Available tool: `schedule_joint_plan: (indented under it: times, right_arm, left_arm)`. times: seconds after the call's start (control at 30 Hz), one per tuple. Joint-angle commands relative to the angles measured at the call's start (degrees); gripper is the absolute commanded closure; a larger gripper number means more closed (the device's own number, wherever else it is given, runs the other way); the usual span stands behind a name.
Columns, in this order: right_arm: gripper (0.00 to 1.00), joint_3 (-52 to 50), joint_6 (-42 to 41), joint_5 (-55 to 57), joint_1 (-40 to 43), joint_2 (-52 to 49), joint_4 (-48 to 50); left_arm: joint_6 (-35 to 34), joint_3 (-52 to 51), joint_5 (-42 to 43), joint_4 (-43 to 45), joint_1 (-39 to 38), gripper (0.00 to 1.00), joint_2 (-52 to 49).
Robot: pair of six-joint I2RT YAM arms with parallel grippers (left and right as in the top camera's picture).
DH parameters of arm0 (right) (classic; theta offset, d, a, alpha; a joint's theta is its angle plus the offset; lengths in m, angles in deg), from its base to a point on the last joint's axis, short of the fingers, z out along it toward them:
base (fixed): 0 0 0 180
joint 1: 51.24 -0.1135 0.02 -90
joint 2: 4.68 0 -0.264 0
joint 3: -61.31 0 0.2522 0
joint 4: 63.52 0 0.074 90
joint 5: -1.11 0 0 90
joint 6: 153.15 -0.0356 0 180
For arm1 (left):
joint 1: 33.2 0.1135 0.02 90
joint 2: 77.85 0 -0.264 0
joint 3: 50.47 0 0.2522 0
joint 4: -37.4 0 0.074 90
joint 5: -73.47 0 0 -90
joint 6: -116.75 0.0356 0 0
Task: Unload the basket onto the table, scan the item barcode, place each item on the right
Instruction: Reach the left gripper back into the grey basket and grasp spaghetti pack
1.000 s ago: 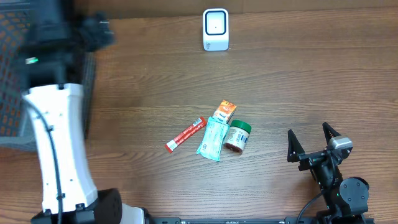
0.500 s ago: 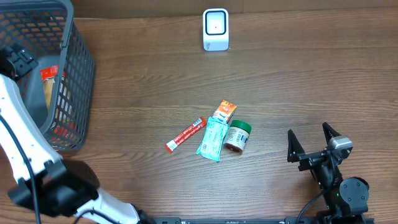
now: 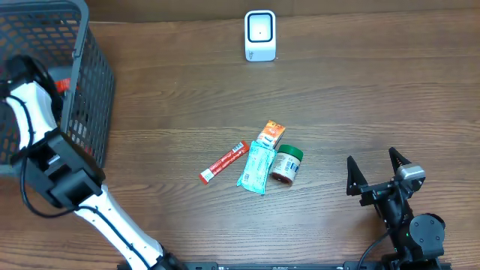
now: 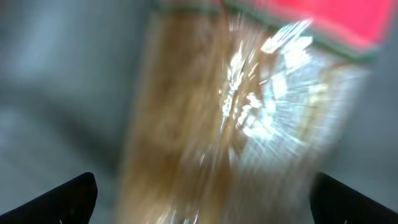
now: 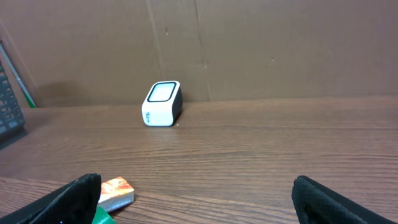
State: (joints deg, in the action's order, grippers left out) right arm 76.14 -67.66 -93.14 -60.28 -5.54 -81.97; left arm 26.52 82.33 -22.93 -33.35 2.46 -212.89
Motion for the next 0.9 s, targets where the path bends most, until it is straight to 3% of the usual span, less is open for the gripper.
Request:
schedule_joint_plan:
  times: [0.0,0.07,0.13,0.2,0.23,0.27,0.47,0.63,0.87]
  right_arm:
    - [0.00,-0.6,-0.1,-0.2,0.2,0.4,0.3]
    - [0.00,-0.6,-0.1,-0.2,0.2,0.4,0.3]
    - [0.00,-0.6,-0.1,-0.1,0.2,0.4,0.3]
    - [0.00,-0.6,-0.1,-0.2,0.2,0.4,0.3]
    - [0.00,-0.6,-0.1,-0.1,0.2,0.4,0.3]
    - [0.00,-0.6,-0.1,-0.1,0.2,0.4,0.3]
    - [0.00,-0.6,-0.1,-0.2,0.2,0.4,0.3]
    - [0.00,-0.6,-0.1,-0.2,0.2,0.4,0.3]
    - [0.00,-0.6,-0.1,-0.2,0.2,0.4,0.3]
  left_arm:
    - [2.0,0.7,0.6,-0.4,0.0,0.00,-5.9]
    - [2.0,0.7,0.6,-1.0,0.0,0.01,-6.3]
    - [2.0,0.7,0.7,-1.0,0.0,0.09,-6.2]
    - [2.0,0.7,0.7,-1.0,0.0,0.29,-5.4]
    - [2.0,0.7,0.7,-1.1,0.0,0.52,-4.5]
    - [2.0,0.7,0.7,-1.2,0.0,0.59,-3.8]
    - [2.0,0.7,0.7,-1.2,0.0,0.70,1.9]
    - [1.0,0.7,0.7,-1.2,0.0,0.90,9.7]
    - [-3.1,0.7,0.5,1.4,-0.1,0.96,24.2]
